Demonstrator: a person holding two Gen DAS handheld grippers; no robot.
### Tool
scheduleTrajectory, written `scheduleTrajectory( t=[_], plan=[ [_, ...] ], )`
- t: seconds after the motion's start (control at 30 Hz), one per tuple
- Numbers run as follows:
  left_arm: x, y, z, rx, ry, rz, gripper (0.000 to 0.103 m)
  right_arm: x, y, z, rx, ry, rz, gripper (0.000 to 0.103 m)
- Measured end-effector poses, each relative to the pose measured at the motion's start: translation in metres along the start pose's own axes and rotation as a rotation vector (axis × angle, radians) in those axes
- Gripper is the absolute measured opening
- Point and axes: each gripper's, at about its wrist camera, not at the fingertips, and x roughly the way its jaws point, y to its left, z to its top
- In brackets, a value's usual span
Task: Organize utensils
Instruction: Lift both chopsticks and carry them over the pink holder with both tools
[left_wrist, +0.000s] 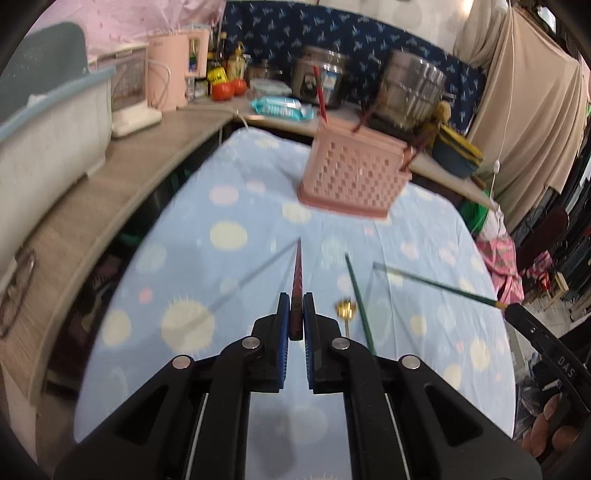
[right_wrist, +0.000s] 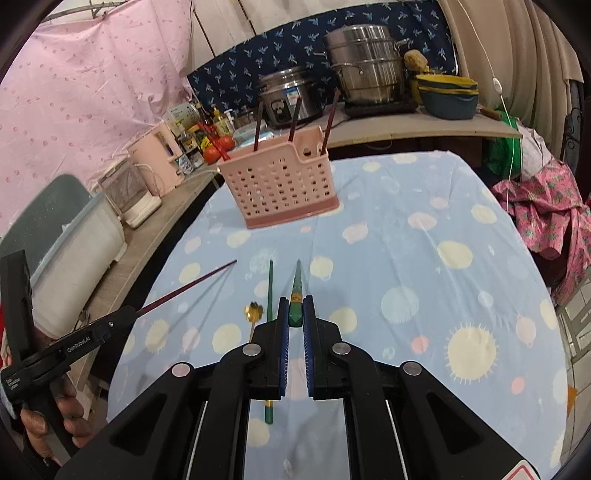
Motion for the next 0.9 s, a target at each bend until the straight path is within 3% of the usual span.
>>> scheduleTrajectory(
  t=[0.27, 0.57, 0.9],
  plan=[
    [-0.013, -0.004, 0.072, 0.005, -0.137, -0.002, 0.007, -0.010, 0.004, 0.065, -0.014, -0.122, 0.011, 0.007],
    [-0.005, -0.015, 0.127, 0.021, -0.204, -0.001, 0.007, 0.008, 0.005, 0.109, 0.002, -0.149, 0.032, 0.007],
    [-0.013, -0.033, 0.189, 0.024, -0.310, -0.028, 0.007, 0.006, 0.015, 0.165, 0.010, -0.249, 0.062, 0.007]
  ],
)
